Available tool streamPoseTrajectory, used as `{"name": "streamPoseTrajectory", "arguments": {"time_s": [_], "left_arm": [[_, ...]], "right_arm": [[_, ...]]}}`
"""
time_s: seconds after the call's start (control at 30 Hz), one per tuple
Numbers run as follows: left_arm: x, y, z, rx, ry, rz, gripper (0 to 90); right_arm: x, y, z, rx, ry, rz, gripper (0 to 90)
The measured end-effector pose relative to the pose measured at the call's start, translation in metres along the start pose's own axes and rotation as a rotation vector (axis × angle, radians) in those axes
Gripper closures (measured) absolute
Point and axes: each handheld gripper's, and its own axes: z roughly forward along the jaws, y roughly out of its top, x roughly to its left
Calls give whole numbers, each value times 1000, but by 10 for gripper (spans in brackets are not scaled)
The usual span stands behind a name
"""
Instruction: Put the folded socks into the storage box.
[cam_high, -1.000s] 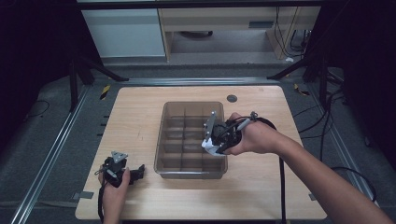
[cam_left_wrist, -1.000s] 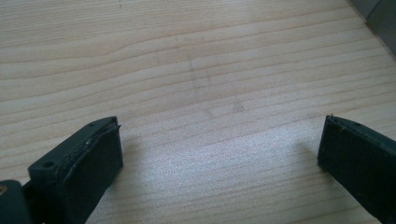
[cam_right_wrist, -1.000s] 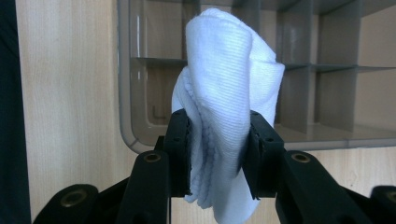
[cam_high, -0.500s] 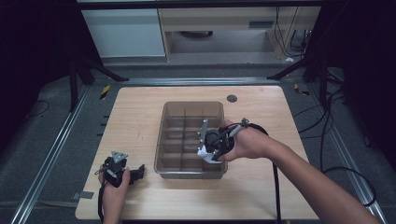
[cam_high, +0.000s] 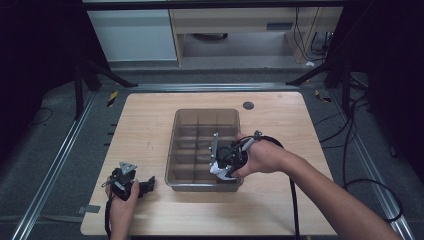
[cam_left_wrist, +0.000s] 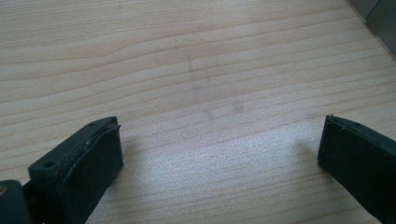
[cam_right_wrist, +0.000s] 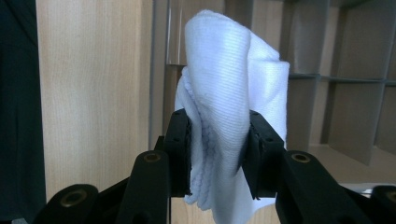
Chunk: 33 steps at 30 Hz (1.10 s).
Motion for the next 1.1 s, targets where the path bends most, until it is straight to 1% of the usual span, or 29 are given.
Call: {"name": "streamPoseTrajectory", "arguments": {"time_s": [0.07, 0.1, 0.13, 0.2, 0.23, 0.3, 0.33, 0.43, 0.47, 0.5, 0.53, 0.57, 0.67, 0.87, 0.93, 0.97, 1.03, 1.1], "left_arm": [[0, 0, 0, 0, 0, 0, 0], [0, 0, 0, 0, 0, 0, 0], [0, 0, 0, 0, 0, 0, 0], [0, 0, 0, 0, 0, 0, 0], [0, 0, 0, 0, 0, 0, 0], [0, 0, 0, 0, 0, 0, 0], [0, 0, 0, 0, 0, 0, 0], [0, 0, 0, 0, 0, 0, 0], [0, 0, 0, 0, 0, 0, 0], [0, 0, 0, 0, 0, 0, 0], [0, 0, 0, 0, 0, 0, 0], [0, 0, 0, 0, 0, 0, 0], [0, 0, 0, 0, 0, 0, 0], [0, 0, 0, 0, 0, 0, 0], [0, 0, 0, 0, 0, 0, 0], [0, 0, 0, 0, 0, 0, 0], [0, 0, 0, 0, 0, 0, 0], [0, 0, 0, 0, 0, 0, 0]], "right_arm": [[1, 0, 1, 3, 6, 0, 660], [1, 1, 2, 4, 12, 10, 660], [0, 1, 4, 3, 15, 1, 660], [1, 2, 7, 10, 22, 10, 660], [0, 2, 9, 18, 25, 2, 660], [1, 4, 12, 21, 34, 9, 660], [1, 4, 14, 24, 37, -2, 659], [0, 5, 18, 39, 52, -5, 657], [0, 6, 19, 39, 53, 1, 655], [0, 6, 18, 41, 58, 9, 652], [-1, 5, 18, 39, 57, 2, 650], [-1, 5, 17, 38, 54, 11, 647], [-1, 5, 17, 35, 53, 15, 628], [-1, 5, 13, 40, 57, 21, 545], [-1, 3, 10, 24, 57, 26, 522], [-1, 1, 8, 11, 59, 31, 518], [0, -1, 2, 4, 65, 39, 519], [0, -3, -5, -8, 51, 39, 526]]}}
